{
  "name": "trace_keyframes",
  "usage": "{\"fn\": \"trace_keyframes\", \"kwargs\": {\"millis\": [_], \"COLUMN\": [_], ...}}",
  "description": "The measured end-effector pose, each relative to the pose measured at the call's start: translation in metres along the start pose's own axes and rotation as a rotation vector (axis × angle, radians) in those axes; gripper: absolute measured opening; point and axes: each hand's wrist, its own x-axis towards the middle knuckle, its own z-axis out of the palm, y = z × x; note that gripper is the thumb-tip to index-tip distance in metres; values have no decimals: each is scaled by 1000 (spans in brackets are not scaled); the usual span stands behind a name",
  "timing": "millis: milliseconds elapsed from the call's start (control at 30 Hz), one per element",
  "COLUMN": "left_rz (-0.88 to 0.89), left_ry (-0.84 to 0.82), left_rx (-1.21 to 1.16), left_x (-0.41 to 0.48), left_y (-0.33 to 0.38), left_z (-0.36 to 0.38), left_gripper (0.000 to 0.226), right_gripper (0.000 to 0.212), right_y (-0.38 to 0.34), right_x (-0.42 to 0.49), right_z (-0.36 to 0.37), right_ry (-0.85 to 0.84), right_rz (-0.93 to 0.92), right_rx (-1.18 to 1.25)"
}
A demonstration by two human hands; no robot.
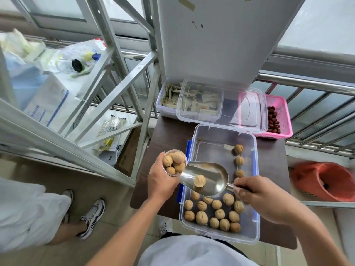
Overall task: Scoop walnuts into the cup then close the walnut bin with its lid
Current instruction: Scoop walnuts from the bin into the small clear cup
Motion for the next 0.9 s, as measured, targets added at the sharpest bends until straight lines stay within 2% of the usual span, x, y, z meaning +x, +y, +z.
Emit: {"fn": "trace_keyframes", "kwargs": {"millis": [233, 433, 533, 667, 800, 900], "left_rz": [10, -19, -17, 26, 43, 36], "left_ry": [-19, -16, -23, -30, 7, 7], "left_rx": [-3, 25, 31, 26, -26, -58], "left_x": [2, 5, 7, 7, 8, 8], "left_y": [-3, -5, -5, -4, -2, 3], "left_z": [3, 6, 7, 10, 4, 4], "left_gripper": [52, 71, 77, 76, 52, 48], "right_gripper": [36, 34, 35, 36, 35, 35], "right_y": [-28, -29, -28, -29, -33, -25], "right_x": [-3, -7, -11, -10, 9, 11], "right_z": [-7, -12, -15, -8, 17, 23], "right_ry": [28, 12, 56, 139, 126, 139], "right_rz": [73, 87, 104, 39, 17, 26], "right_rx": [-100, -102, -101, -22, 31, 74]}}
